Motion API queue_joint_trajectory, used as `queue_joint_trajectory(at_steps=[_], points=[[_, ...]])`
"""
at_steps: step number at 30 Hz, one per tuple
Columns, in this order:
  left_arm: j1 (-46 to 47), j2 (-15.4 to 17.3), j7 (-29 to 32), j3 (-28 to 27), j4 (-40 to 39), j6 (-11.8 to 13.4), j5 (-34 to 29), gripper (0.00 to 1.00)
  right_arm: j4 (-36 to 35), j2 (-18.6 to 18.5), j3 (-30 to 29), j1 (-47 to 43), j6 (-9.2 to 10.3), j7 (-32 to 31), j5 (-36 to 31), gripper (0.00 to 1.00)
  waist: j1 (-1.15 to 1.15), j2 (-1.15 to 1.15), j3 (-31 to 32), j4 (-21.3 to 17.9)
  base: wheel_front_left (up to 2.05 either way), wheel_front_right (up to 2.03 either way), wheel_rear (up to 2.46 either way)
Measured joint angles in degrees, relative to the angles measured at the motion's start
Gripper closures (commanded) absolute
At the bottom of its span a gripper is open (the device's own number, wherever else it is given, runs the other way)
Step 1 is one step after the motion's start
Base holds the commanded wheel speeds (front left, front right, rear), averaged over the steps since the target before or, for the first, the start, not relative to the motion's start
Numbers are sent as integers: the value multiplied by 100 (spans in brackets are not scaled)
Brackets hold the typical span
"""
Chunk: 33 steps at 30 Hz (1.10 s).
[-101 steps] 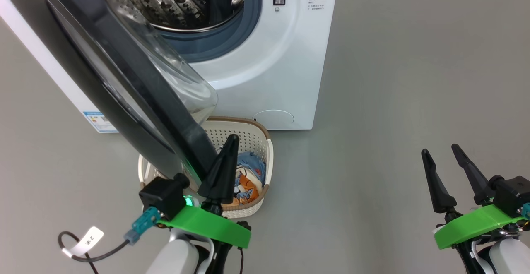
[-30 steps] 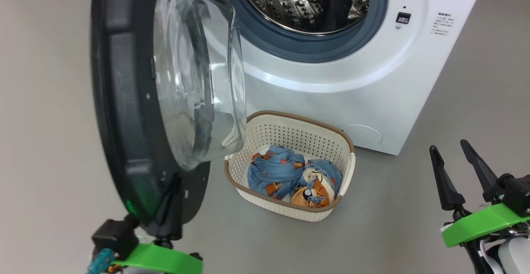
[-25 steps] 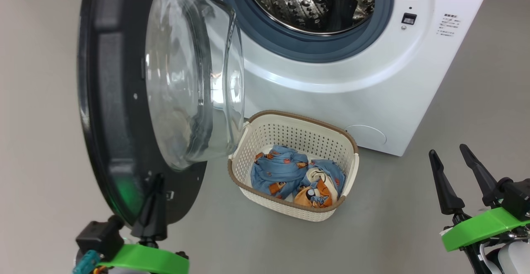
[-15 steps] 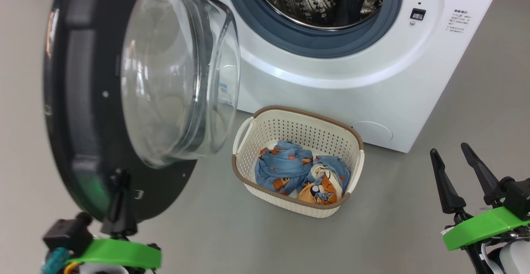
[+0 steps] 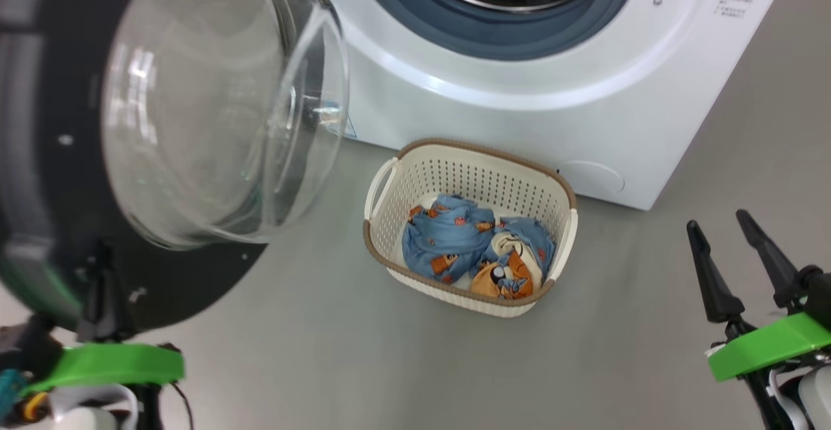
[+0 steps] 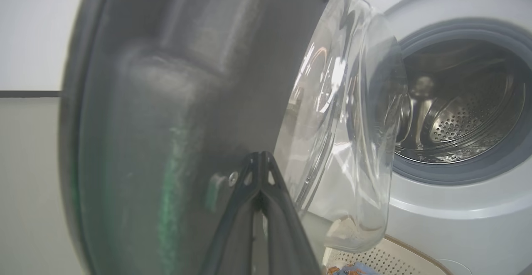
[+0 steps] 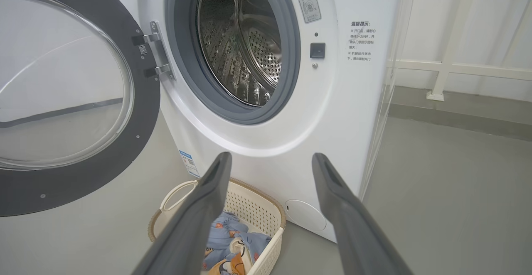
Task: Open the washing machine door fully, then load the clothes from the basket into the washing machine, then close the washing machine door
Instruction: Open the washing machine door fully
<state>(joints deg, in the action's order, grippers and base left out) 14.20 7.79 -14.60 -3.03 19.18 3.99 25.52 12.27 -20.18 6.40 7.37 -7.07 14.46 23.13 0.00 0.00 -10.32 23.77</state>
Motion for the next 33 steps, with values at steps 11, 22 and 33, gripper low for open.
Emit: queue_joint_trajectory(at_steps=[11, 22, 33], points=[[566, 24, -3, -880, 478, -163, -328, 100, -55, -154, 38, 299, 0, 0, 0, 0, 0, 0, -450, -40, 0, 0, 0], [1216, 179, -3, -1599, 1131, -296, -644, 100, -115, -325, 29, 453, 0, 1, 8, 0, 0, 0, -861, -55, 0, 0, 0], [1870, 307, -3, -2073, 1761, -416, -849, 100, -183, -515, 31, 716, 0, 1, 9, 0, 0, 0, -1248, -22, 0, 0, 0]])
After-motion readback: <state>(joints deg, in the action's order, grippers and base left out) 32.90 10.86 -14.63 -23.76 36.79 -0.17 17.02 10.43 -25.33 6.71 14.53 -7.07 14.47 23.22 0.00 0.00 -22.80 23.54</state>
